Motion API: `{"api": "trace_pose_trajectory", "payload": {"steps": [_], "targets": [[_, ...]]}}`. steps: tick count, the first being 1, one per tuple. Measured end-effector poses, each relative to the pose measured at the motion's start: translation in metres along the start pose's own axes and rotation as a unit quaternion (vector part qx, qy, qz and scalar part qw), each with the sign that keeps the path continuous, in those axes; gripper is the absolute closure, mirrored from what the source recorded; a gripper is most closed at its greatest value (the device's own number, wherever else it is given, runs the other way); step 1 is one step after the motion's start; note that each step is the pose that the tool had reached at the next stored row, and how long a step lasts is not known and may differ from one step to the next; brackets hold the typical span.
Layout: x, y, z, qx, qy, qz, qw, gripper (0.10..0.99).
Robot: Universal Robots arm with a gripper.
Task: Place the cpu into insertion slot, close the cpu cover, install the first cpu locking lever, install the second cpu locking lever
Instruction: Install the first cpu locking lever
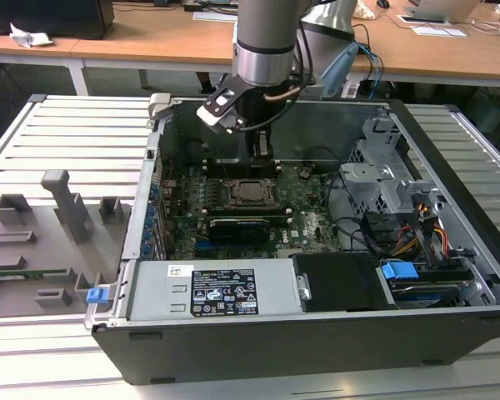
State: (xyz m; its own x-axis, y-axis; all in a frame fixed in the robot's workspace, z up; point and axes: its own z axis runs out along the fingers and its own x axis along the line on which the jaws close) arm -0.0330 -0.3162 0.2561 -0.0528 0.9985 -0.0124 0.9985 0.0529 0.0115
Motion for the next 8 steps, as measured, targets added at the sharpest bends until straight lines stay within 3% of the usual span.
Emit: {"api": "trace_pose_trajectory", "payload": {"steps": [5, 8], "targets": [[-0.0002, 0.0002, -0.0202, 0.0, 0.0, 0.0, 1.0, 0.98], [-0.0003, 0.0003, -0.0256, 0.0, 0.0, 0.0, 1.0, 0.98]]}}
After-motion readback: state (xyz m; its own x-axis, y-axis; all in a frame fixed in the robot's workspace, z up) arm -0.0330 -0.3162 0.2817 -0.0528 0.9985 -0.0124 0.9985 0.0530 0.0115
